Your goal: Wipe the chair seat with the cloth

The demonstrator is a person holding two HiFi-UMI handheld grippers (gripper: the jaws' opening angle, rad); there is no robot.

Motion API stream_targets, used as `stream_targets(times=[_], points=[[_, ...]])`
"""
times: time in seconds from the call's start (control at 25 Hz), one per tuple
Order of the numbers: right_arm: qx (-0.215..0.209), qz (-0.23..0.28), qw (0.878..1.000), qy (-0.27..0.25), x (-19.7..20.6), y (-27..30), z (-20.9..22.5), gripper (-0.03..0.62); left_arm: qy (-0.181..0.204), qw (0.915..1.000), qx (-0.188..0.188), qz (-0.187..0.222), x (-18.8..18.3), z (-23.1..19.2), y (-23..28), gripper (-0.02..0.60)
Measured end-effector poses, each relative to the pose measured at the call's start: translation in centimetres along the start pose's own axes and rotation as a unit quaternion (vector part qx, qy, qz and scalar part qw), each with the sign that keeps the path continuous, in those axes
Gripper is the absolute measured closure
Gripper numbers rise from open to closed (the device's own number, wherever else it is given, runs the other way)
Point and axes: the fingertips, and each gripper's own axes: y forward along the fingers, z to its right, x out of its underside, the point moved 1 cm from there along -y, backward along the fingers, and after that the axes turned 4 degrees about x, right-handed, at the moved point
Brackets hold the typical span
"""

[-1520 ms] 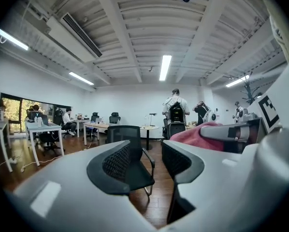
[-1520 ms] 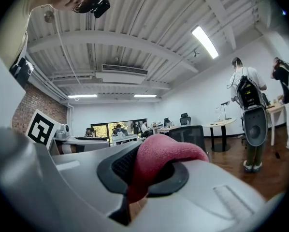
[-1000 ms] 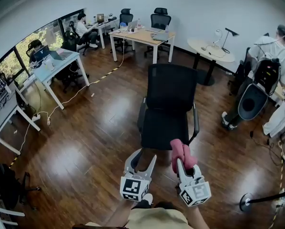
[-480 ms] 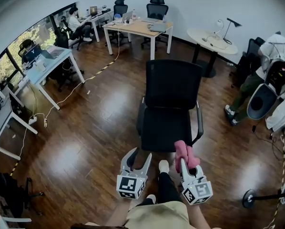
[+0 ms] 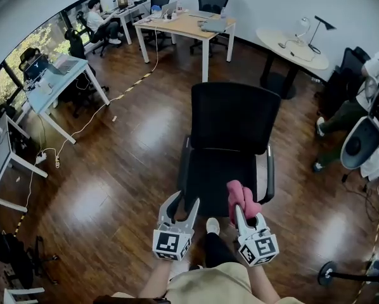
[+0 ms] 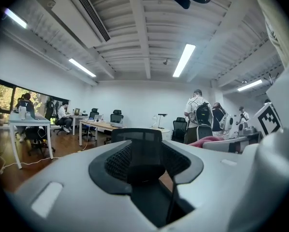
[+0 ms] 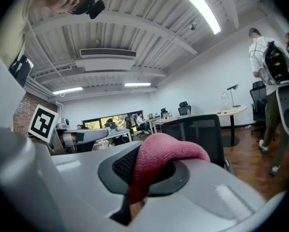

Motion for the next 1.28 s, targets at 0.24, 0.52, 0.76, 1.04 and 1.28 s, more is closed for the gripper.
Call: stream_targets(times=[0.24, 0.52, 0.76, 1.04, 1.28], points=[[-0.014, -0.075, 0.997, 0.025, 5.0, 9.0, 5.6, 0.589, -0.005, 0.9996, -0.003, -0.027, 3.5, -5.4, 10.0, 0.402], [-0.044, -0.17, 0.983, 0.062, 15.1, 19.1, 10.8, 0.591, -0.038, 0.9945, -0.015, -0.096, 10.5, -12.1, 17.6, 0.38], [-0.046, -0.229, 0.968, 0.089, 24.6, 27.7, 12.0, 0.588, -0.037, 0.9912, 0.028, -0.124, 14.5, -14.3, 20.6, 0.373], [-0.082, -0.23, 0.965, 0.092, 35.2, 39.4, 11.5, 0.588, -0.04, 0.9889, 0.043, -0.136, 18.8, -17.8, 22.9, 0.359], [-0.073, -0.236, 0.954, 0.172, 40.9, 47.0, 11.1, 0.586, -0.043, 0.9851, 0.04, -0.162, 21.8, -20.4, 22.3, 0.357]])
